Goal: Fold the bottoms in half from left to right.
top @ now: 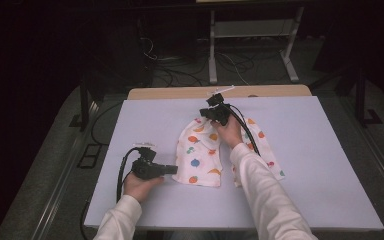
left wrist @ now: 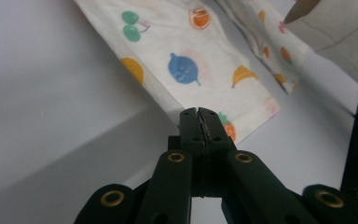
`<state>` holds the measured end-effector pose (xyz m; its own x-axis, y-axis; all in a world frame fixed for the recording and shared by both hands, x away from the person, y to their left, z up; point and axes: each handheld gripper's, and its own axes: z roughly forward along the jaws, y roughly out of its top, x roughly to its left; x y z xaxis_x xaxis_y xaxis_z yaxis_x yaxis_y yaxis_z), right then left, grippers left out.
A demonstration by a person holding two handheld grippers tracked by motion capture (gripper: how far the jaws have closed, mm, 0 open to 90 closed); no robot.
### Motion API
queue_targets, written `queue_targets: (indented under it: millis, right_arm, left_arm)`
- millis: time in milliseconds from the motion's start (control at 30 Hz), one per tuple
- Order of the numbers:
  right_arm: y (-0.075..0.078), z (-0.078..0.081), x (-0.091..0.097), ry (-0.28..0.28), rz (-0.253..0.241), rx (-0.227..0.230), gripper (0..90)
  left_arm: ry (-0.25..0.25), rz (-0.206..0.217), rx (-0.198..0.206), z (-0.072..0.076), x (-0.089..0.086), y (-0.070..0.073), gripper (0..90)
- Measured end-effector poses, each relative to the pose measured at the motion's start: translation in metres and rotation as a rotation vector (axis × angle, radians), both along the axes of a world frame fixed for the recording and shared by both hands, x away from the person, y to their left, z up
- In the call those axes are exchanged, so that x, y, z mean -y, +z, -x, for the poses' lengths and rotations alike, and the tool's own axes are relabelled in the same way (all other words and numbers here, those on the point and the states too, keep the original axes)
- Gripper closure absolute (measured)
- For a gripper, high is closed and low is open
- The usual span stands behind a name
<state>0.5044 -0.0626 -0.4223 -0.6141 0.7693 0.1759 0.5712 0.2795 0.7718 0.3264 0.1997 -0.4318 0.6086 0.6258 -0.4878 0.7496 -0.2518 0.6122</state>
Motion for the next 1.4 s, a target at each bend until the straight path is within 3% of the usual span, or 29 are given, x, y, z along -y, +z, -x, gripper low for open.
queue_targets:
  millis: [367, 500, 667, 1167, 1400]
  right_arm:
    - [0.008, 0.001, 0.012, -0.016, -0.017, 0.013, 88.9]
    - [0.011, 0.0, 0.02, -0.027, -0.028, 0.018, 88.9]
    - [0.014, -0.001, 0.031, -0.046, -0.051, 0.022, 88.9]
    - [0.024, -0.001, 0.057, -0.064, -0.092, 0.03, 88.9]
    - [0.022, -0.001, 0.069, -0.077, -0.108, 0.018, 88.9]
  left_arm:
    - [-0.051, 0.03, 0.044, 0.004, 0.018, 0.018, 89.7]
    - [-0.083, 0.073, 0.039, 0.005, 0.027, 0.023, 89.7]
    - [-0.117, 0.091, 0.043, 0.005, 0.039, 0.029, 89.8]
    - [-0.174, 0.129, 0.059, 0.003, 0.064, 0.043, 89.7]
    - [-0.206, 0.125, 0.058, 0.001, 0.08, 0.044, 89.7]
